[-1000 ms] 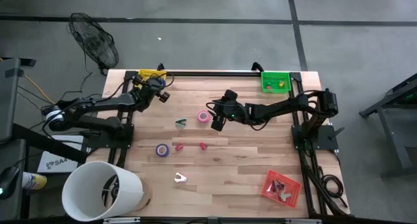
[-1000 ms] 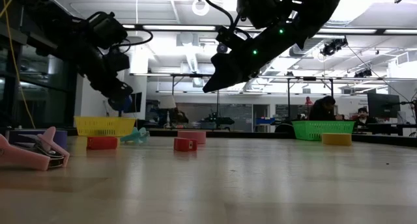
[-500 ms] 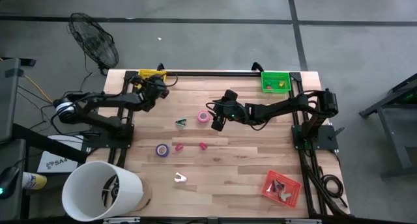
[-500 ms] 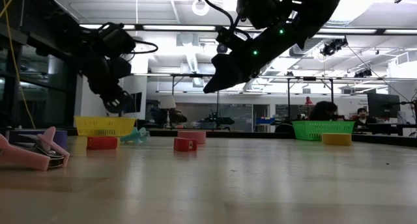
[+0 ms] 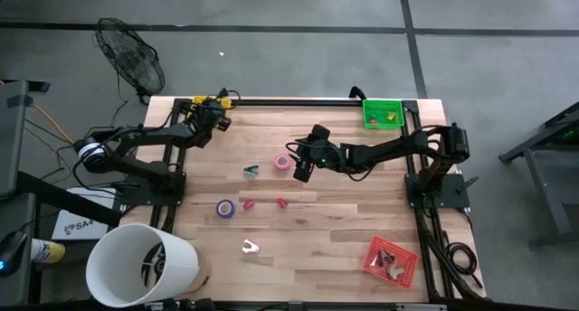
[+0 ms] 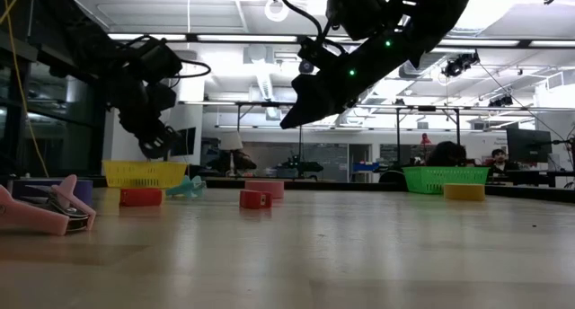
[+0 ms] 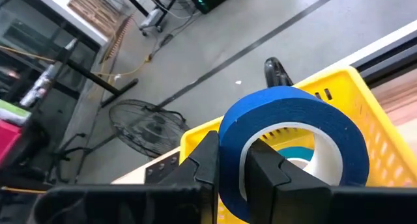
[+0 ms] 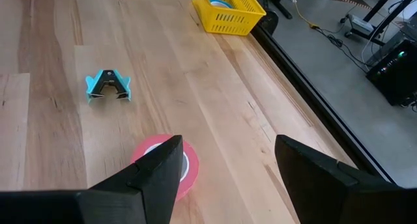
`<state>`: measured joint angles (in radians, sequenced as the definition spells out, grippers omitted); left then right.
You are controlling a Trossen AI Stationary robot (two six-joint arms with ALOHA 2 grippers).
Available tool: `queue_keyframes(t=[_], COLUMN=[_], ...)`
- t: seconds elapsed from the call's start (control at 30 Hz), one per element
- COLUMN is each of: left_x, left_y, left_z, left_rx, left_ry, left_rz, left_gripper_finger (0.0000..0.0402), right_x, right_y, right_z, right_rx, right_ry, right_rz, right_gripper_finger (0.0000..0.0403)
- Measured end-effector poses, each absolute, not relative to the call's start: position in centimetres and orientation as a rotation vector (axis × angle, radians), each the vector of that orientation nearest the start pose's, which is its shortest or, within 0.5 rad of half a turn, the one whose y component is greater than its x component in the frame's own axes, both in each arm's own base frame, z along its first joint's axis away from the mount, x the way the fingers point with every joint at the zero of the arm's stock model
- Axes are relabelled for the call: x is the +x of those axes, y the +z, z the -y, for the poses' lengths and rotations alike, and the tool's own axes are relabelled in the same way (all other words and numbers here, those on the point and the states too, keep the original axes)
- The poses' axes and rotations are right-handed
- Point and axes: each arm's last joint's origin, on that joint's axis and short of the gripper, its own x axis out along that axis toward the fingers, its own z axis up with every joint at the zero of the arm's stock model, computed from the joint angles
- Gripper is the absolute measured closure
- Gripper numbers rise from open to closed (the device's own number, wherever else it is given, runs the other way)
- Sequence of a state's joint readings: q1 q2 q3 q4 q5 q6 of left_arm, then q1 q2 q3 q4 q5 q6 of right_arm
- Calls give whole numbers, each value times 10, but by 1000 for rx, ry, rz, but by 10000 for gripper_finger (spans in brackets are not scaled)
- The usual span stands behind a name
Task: Pick and place Stapler, Stapler remover, tape
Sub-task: Put the blue tape into the yellow bin
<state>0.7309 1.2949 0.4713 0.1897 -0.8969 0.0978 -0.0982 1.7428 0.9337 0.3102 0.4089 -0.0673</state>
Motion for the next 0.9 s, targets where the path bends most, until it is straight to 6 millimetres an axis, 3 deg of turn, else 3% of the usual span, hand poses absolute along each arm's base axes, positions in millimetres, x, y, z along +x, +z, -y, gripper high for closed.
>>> queue_keyframes(t=[0.4, 0.9], left_x=[150, 150], left_y=[165, 165], left_z=[-174, -175], left_rx=[92, 96], left_ry=[1490, 1460], left_rz=[-792, -809], left_gripper_finger=[365, 295], right_x=[358, 357], right_y=[183, 182], right_z=[47, 47], right_rx=[-142, -143], right_ry=[-479, -479], right_rz=[-515, -524], right_gripper_finger=[167, 167])
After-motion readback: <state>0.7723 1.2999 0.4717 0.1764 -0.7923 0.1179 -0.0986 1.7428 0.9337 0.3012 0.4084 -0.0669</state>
